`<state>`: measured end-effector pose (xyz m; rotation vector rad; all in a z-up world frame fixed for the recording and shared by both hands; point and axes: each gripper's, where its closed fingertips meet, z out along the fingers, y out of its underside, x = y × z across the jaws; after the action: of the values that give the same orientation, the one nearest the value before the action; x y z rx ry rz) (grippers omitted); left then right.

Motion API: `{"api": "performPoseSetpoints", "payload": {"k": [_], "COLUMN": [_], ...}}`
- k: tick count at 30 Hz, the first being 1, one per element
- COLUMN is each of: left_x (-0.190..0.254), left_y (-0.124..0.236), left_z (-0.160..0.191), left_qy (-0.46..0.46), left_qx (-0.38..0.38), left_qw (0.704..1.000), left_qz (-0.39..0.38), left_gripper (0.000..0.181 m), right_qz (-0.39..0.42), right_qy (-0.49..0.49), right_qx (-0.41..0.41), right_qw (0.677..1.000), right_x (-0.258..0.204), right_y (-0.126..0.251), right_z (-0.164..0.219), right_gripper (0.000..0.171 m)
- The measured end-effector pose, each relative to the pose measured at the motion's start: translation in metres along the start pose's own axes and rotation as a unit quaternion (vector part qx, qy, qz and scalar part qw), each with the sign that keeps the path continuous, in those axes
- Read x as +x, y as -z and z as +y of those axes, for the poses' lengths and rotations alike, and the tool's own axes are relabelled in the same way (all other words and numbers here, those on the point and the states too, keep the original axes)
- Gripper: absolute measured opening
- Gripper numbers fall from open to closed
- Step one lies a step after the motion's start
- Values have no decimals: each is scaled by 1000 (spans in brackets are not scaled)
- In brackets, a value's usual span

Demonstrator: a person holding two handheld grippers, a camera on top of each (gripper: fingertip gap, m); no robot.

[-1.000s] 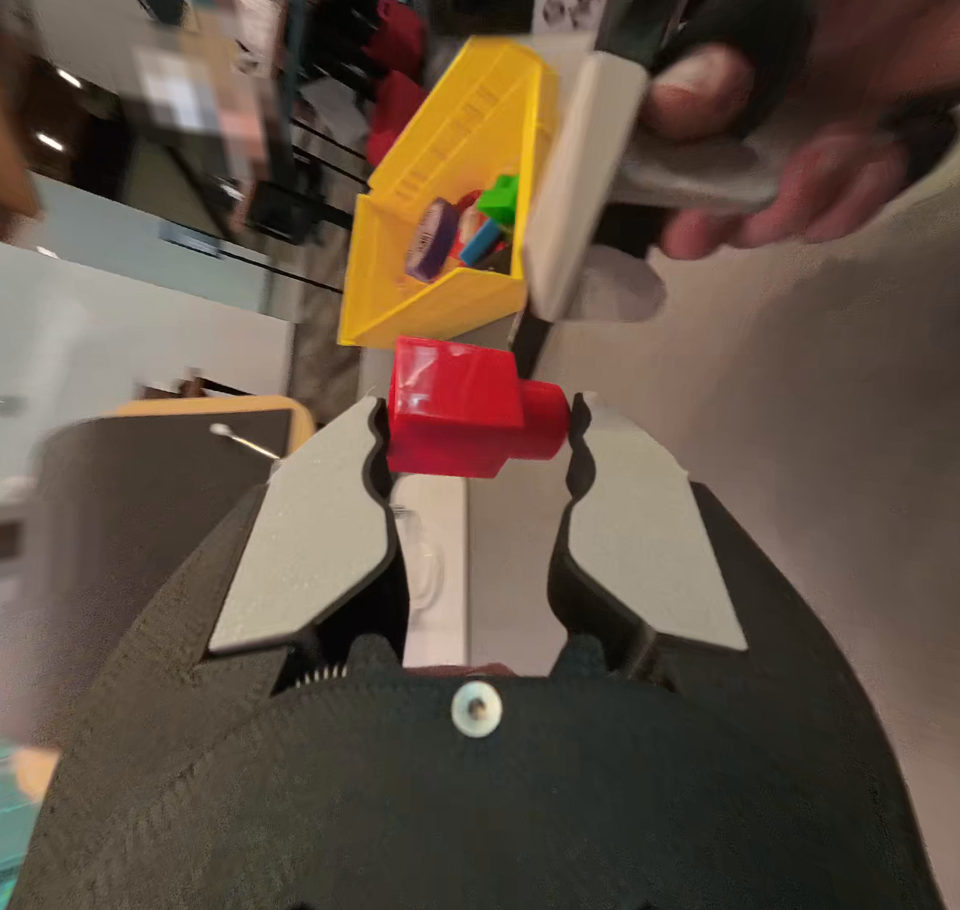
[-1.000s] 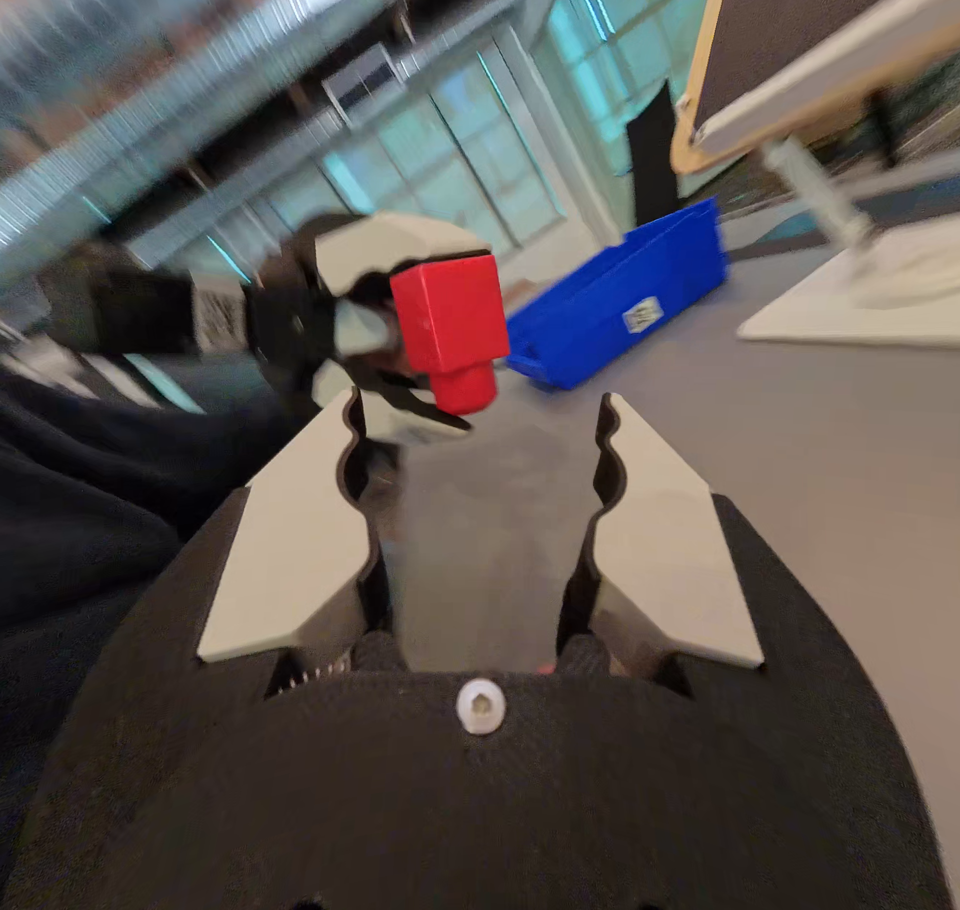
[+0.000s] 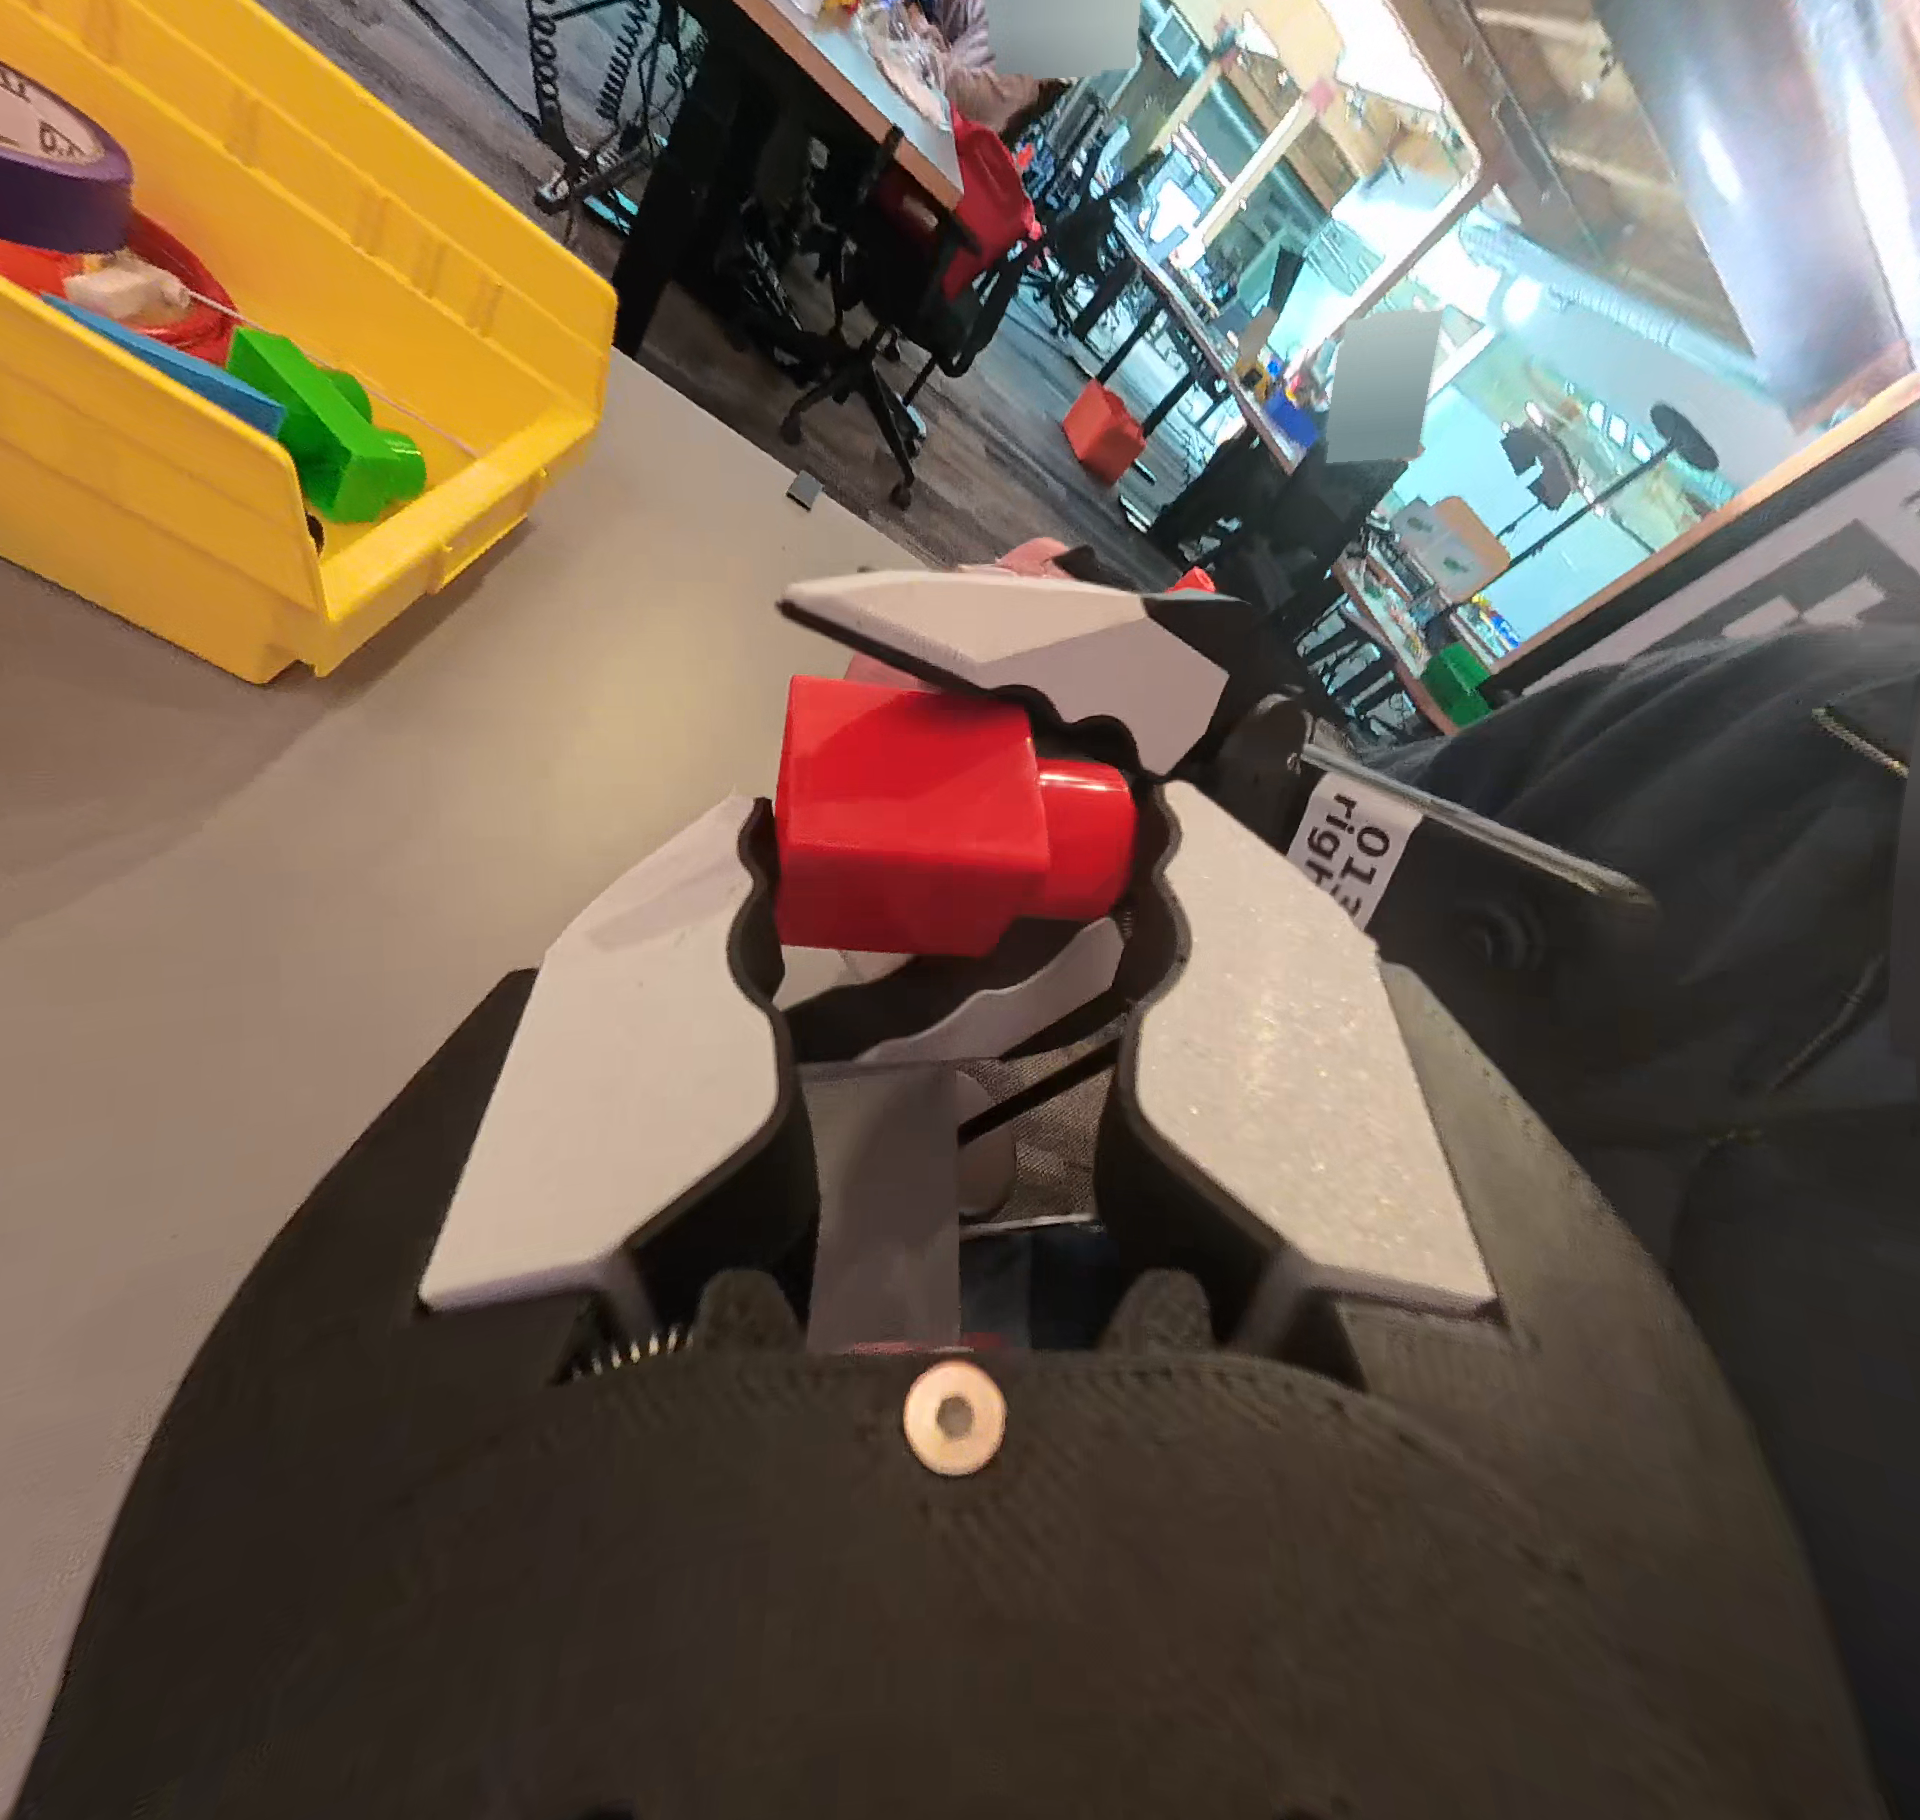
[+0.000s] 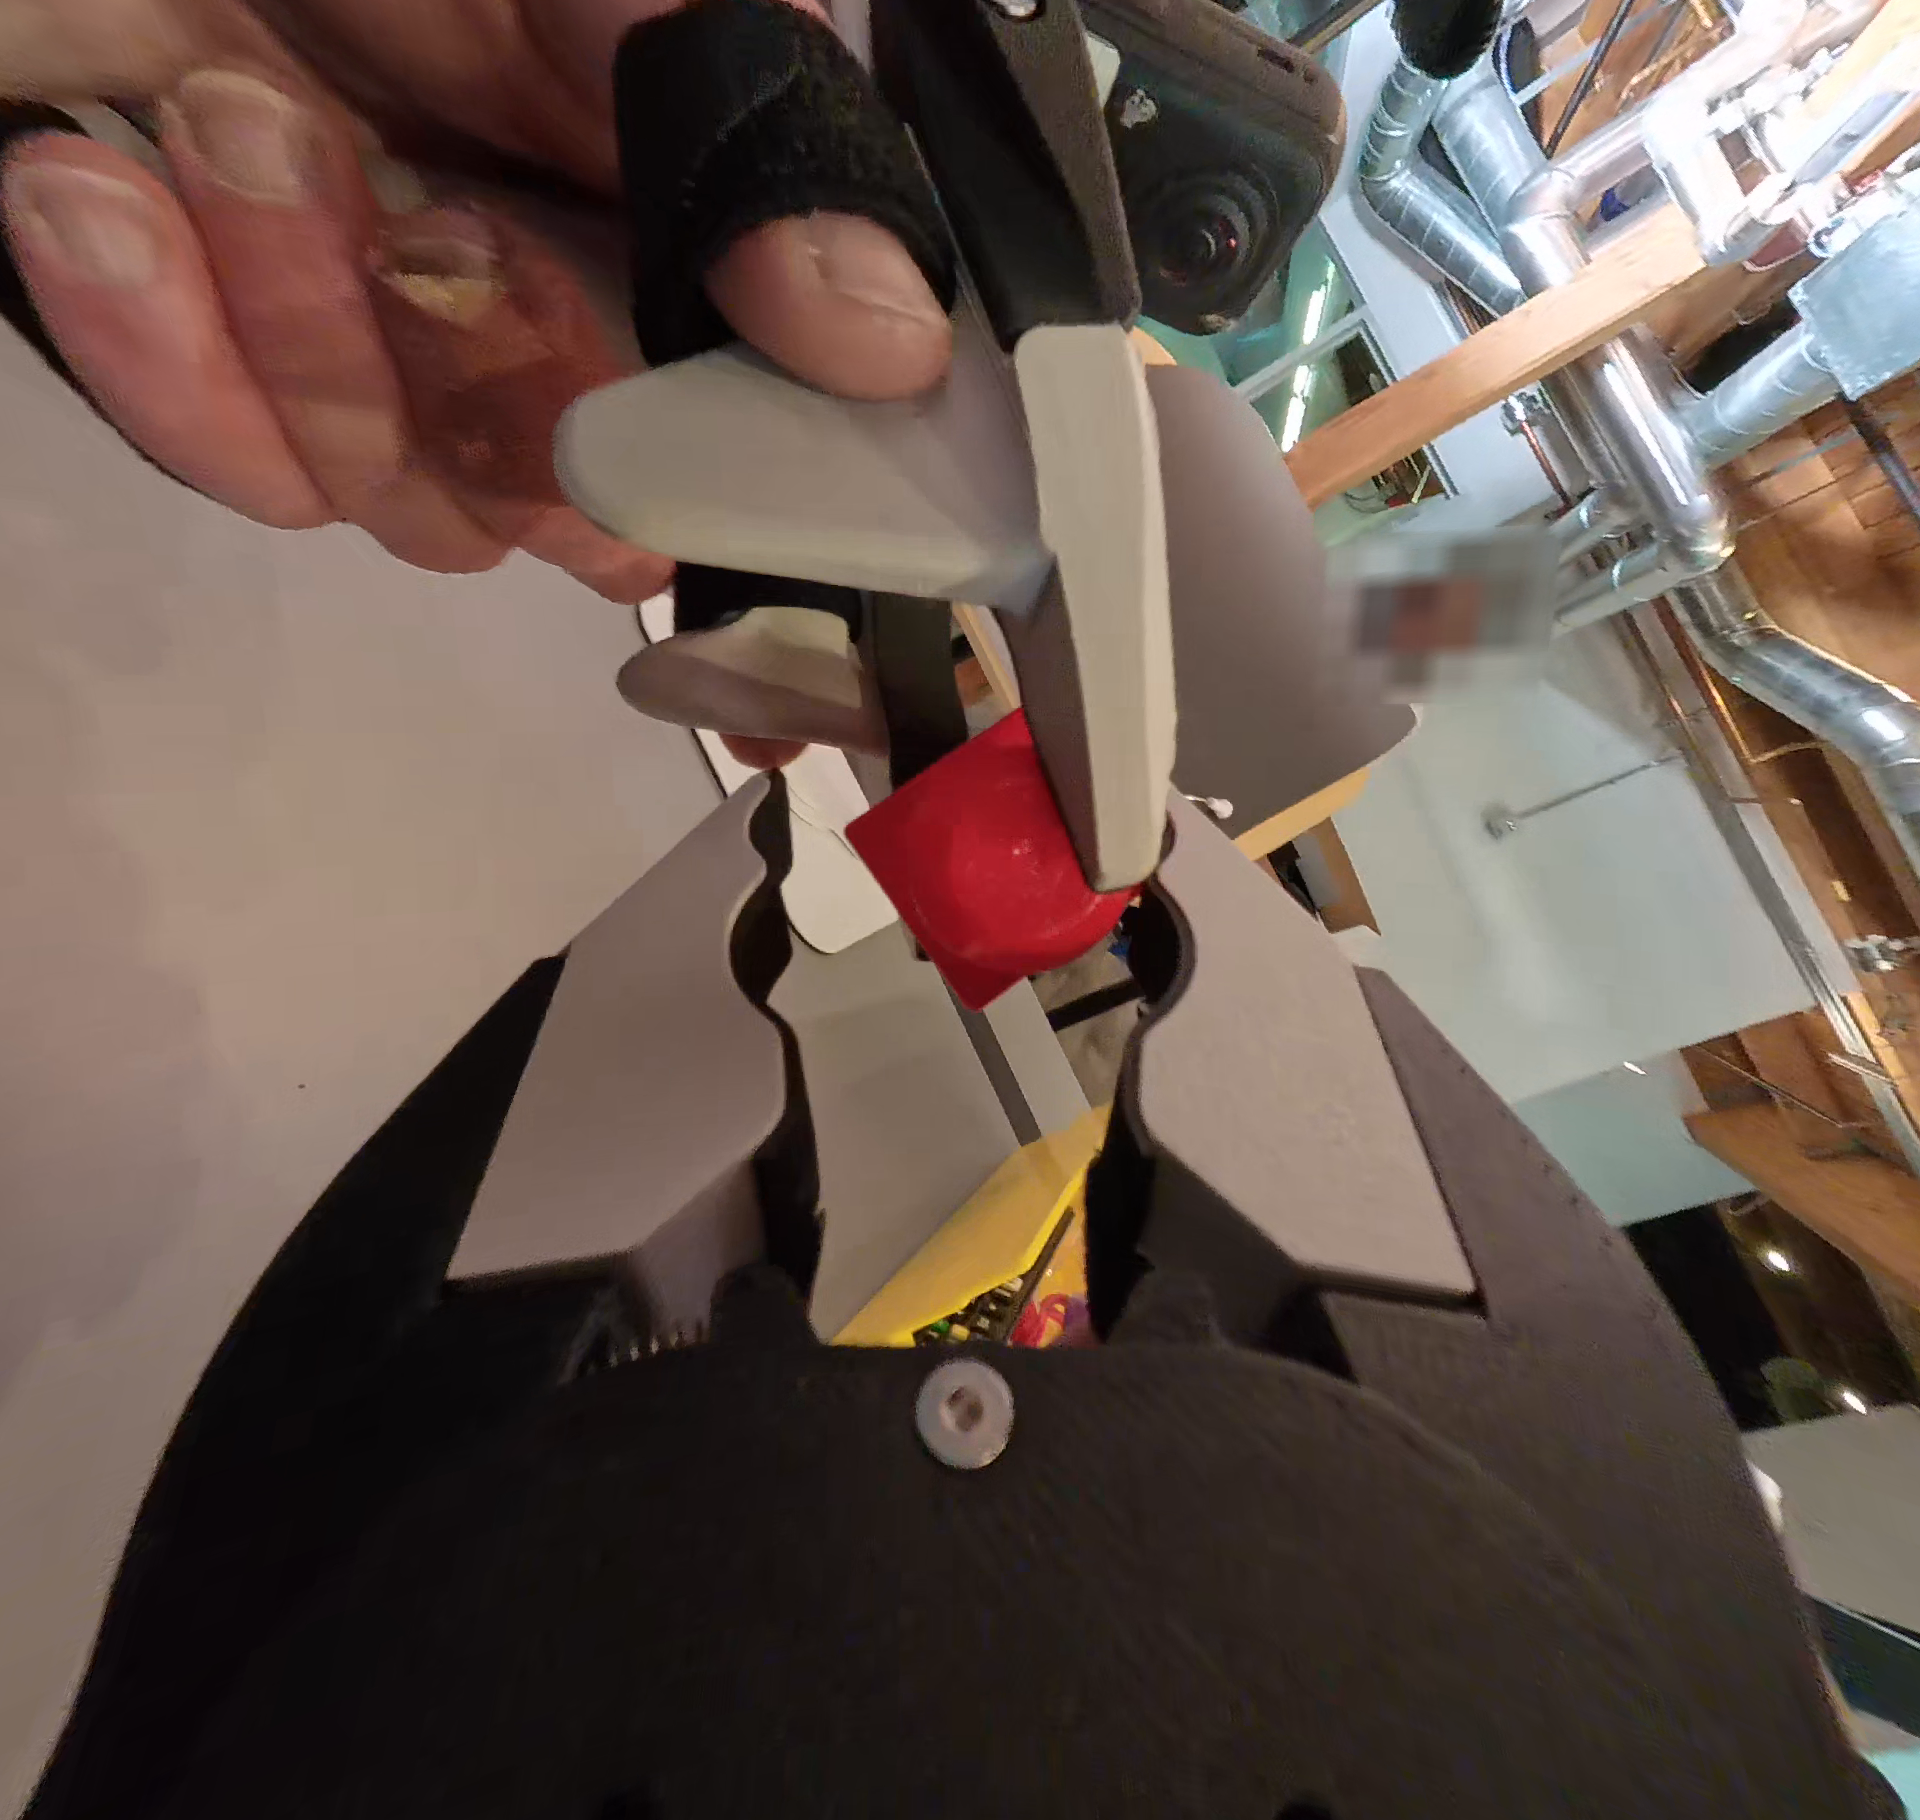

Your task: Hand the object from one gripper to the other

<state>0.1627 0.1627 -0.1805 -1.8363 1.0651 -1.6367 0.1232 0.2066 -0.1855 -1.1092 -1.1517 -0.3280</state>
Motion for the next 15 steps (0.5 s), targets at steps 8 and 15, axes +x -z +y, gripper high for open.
{"api": "performPoseSetpoints", "payload": {"k": [8,15], "left_x": [-7,-8], "left_y": [0,0], "left_z": [2,3], "left_qy": [30,28], "left_qx": [27,36], "left_qw": [999,999], "left_qz": [-9,-14], "left_gripper": [65,65], "right_qz": [0,-13], "right_qy": [-2,-9], "right_qx": [-9,-6], "right_qw": [1000,1000], "right_x": [-1,-3], "right_y": [-2,-3], "right_z": [5,5], "right_gripper": [50,49]}}
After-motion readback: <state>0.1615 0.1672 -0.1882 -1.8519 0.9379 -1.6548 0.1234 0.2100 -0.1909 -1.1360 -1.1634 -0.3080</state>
